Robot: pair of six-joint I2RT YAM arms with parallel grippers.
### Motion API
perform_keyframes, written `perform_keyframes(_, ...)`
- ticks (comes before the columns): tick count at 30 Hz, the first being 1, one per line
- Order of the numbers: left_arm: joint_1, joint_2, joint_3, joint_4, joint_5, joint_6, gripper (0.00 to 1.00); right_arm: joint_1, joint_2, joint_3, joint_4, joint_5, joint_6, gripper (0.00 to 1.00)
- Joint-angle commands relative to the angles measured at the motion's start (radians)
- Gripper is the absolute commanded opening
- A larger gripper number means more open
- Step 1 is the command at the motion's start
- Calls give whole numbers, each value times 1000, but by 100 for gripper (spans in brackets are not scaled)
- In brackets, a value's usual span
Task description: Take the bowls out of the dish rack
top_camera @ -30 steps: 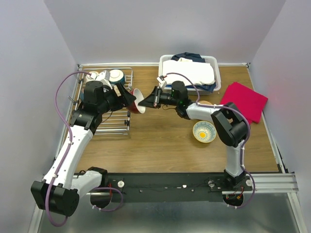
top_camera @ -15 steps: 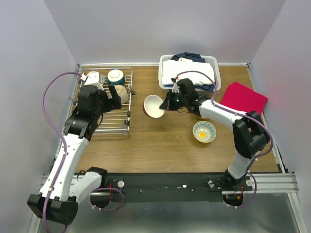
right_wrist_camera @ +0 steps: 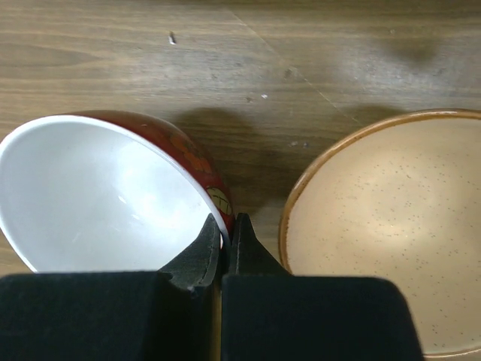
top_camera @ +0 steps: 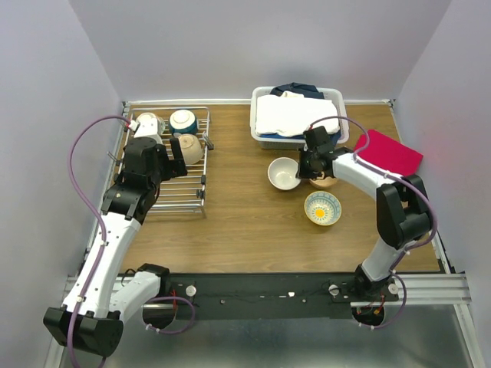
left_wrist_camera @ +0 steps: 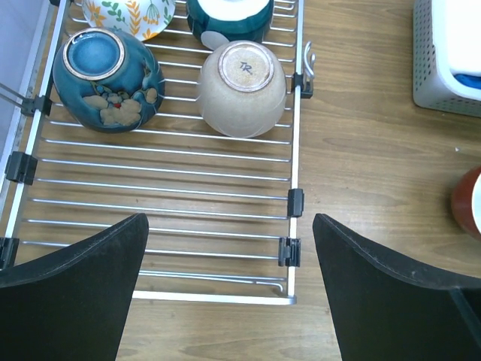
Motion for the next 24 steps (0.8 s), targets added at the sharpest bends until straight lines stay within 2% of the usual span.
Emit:
perform_keyframes(1,1,-2,-24,-5,-34,20,99,-2,41,37,-18,52,-22,1)
perform_keyframes(9,3,19,-31,7,-38,30,99,0,108,91,-25,24,-32,1)
perform_keyframes(10,1,24,-33,7,-38,32,99,0,111,97,-33,26,-32,3)
perform_keyframes(12,3,27,-33,9,-41,30,99,-2,113,106,-36,18,-31,9)
perform_keyframes(13,3,28,-35,9,-41,32,99,0,110,108,-39,17,-31,18)
perform_keyframes(16,3,38,-38,12,-41,32,99,0,94,129,-60,6,-35,35)
perform_keyframes(18,3,44,-36,13,-41,34,99,0,88,145,-77,-3,-44,39)
perform_keyframes(21,3,62,-28,13,-47,34,99,0,55,166,-103,-29,-48,49)
perform_keyframes(22,3,73,-24,12,-50,32,99,0,27,168,-106,-29,-48,55)
perform_keyframes(24,3,87,-18,15,-63,23,99,1,-2,175,-111,-34,-48,60)
